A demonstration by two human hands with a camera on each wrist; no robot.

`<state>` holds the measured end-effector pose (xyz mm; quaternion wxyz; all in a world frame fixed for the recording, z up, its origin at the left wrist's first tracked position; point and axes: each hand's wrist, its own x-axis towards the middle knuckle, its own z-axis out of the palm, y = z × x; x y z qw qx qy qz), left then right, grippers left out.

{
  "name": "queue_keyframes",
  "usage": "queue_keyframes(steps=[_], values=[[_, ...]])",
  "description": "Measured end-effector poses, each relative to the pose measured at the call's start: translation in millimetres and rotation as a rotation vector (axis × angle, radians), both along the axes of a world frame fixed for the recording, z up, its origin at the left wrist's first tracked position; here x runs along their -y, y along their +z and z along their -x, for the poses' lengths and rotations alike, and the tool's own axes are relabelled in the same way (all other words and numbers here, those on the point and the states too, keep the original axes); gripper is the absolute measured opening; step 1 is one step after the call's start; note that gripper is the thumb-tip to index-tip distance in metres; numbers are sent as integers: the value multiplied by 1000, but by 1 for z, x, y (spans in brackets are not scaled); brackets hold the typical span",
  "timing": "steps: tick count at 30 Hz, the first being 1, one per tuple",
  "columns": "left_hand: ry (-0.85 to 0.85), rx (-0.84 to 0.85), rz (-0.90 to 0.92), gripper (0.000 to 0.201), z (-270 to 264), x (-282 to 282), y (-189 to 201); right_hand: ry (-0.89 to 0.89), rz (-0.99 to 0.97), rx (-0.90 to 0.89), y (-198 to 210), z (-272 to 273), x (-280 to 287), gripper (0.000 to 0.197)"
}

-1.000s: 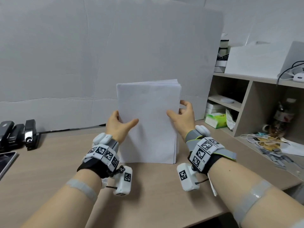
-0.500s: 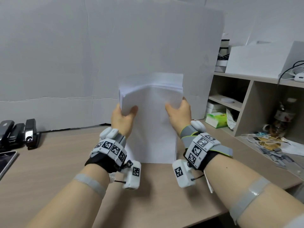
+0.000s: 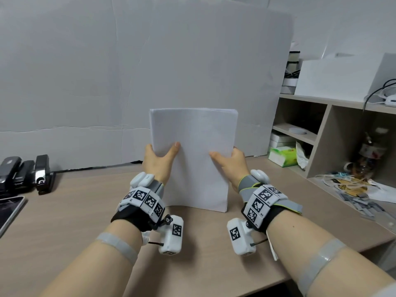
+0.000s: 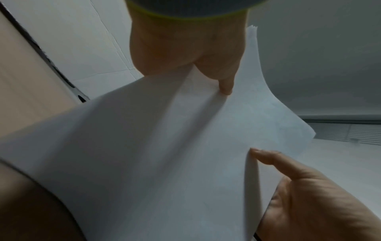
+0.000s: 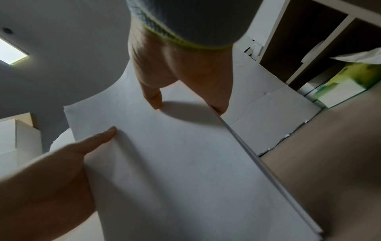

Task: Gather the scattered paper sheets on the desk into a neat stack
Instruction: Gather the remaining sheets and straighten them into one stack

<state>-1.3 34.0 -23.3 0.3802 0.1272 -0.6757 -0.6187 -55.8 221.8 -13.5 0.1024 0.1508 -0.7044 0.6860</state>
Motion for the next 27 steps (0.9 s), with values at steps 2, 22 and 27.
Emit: queue_keyframes(steps=[2,22,27], values=[[-23,-11,-23,50,0,0,-5,-11,18,-1,-1,3,1,17],[-312,58,30,24,-6,21,-29,-11,-29,69,-16,0,-3,21],[-386,161,44,27,-7,26,-40,73,-179,202,-24,-1,-14,28]])
